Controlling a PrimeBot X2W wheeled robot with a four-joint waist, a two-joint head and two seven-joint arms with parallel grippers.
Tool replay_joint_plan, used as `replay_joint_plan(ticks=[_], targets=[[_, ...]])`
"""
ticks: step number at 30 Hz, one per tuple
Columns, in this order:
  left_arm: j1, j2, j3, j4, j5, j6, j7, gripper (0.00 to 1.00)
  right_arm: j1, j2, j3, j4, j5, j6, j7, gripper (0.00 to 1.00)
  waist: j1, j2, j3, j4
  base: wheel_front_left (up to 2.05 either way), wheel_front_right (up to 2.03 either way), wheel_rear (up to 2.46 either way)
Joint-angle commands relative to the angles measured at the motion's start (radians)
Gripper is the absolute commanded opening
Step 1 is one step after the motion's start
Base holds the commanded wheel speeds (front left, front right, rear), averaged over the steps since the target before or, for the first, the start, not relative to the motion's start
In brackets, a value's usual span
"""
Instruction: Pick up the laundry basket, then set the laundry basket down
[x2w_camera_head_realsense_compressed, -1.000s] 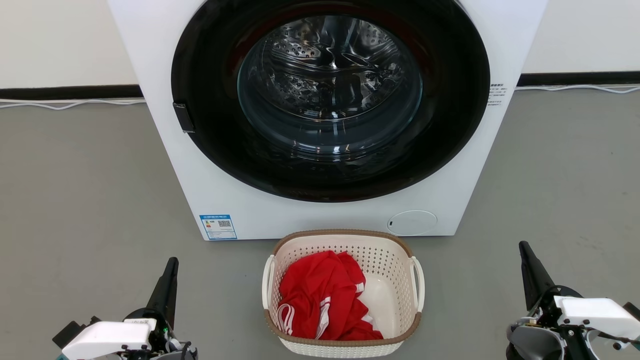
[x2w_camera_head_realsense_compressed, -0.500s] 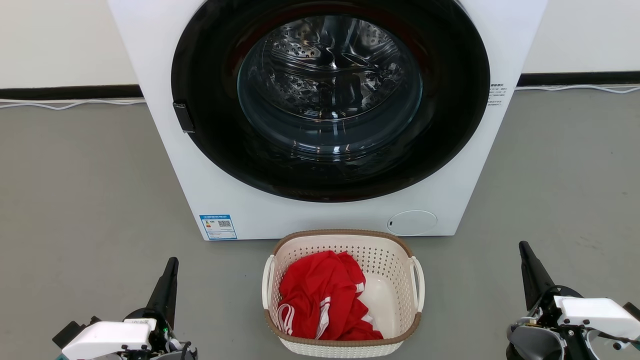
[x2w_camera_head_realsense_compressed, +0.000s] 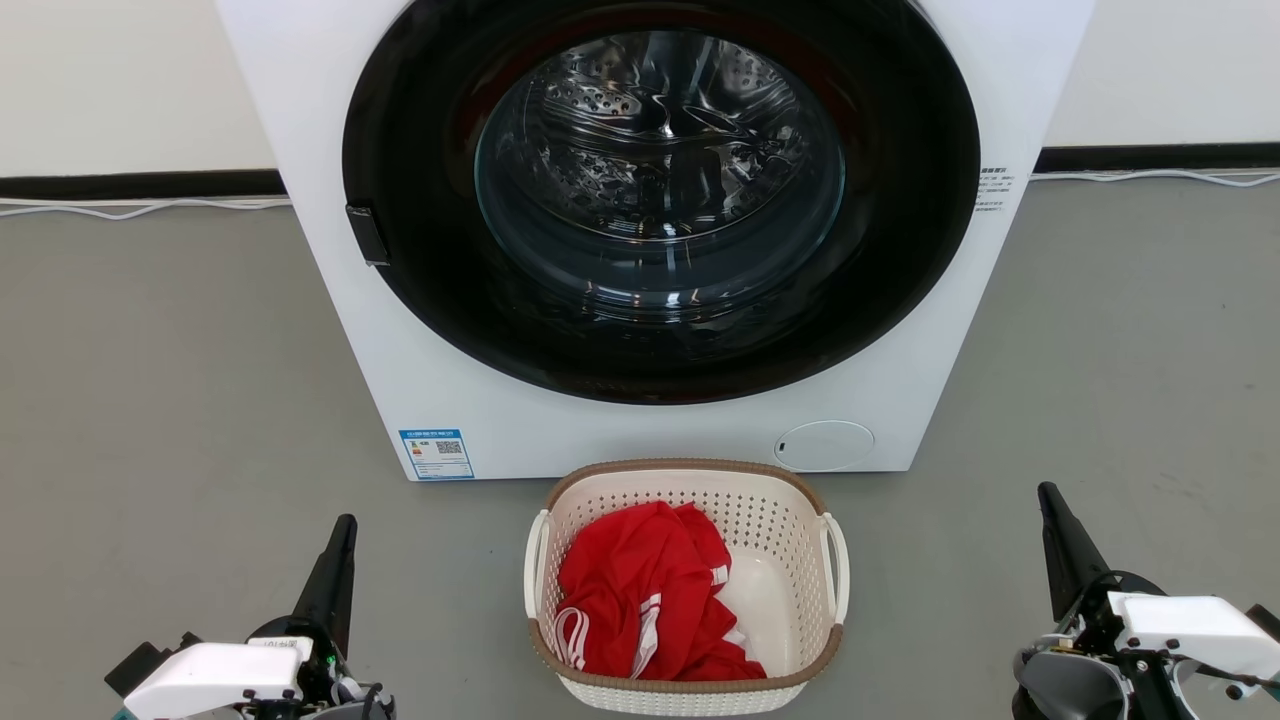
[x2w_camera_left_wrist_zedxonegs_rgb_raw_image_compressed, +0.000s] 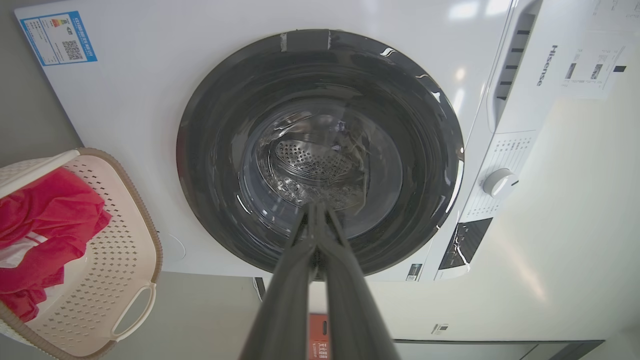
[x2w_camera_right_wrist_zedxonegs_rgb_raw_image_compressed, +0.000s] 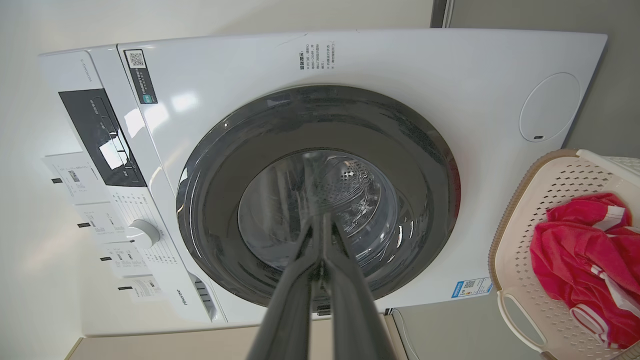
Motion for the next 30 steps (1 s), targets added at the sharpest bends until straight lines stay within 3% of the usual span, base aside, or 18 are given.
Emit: replay_joint_plan(ticks=[1,30], targets=[[-0.056,0.014,0.031,-0.029,-0.005,-0.007,0.002,0.0,-0.022,-0.005,0.019,-0.031,0.007,0.007,0.008,0.0,0.0,0.0,0.0,0.0,0.0,0.0,0.0],[-0.056,0.014,0.031,-0.03,-0.005,-0.007,0.002,0.0,-0.022,-0.005,0.019,-0.031,0.007,0.007,0.008,0.0,0.0,0.0,0.0,0.0,0.0,0.0,0.0]])
